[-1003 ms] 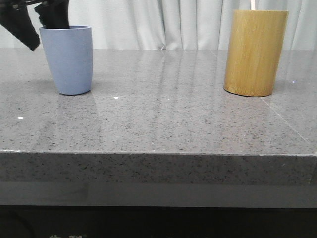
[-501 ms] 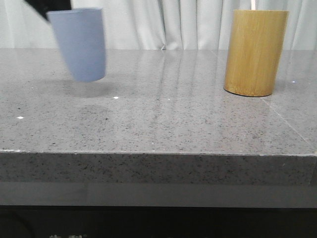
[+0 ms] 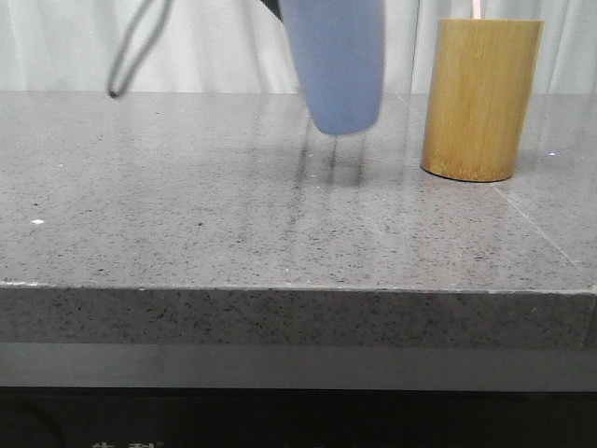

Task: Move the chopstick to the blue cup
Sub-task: 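Slide the blue cup beside the bamboo cup and open the left gripper, then lift the left gripper away from the blue cup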

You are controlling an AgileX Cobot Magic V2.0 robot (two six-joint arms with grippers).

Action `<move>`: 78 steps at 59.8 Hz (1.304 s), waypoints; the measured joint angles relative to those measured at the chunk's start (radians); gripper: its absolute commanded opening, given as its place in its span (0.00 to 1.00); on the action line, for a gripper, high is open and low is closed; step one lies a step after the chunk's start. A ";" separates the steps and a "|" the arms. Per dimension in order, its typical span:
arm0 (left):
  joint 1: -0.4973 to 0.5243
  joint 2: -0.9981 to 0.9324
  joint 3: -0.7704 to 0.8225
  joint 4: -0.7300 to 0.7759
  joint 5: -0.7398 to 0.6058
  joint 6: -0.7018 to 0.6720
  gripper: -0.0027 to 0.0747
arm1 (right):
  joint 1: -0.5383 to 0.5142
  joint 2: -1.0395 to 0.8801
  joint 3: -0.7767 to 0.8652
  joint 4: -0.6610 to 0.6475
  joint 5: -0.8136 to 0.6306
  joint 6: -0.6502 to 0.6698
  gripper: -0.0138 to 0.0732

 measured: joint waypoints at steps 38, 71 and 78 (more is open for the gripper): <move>-0.004 0.063 -0.044 0.071 -0.004 -0.023 0.53 | 0.000 0.000 0.000 0.000 0.000 0.000 0.91; -0.004 -0.132 -0.125 0.133 0.004 -0.071 0.14 | 0.000 0.000 0.000 0.000 0.002 0.000 0.91; -0.004 -0.195 -0.113 0.202 0.006 -0.071 0.01 | 0.000 0.000 0.000 0.000 0.008 0.000 0.91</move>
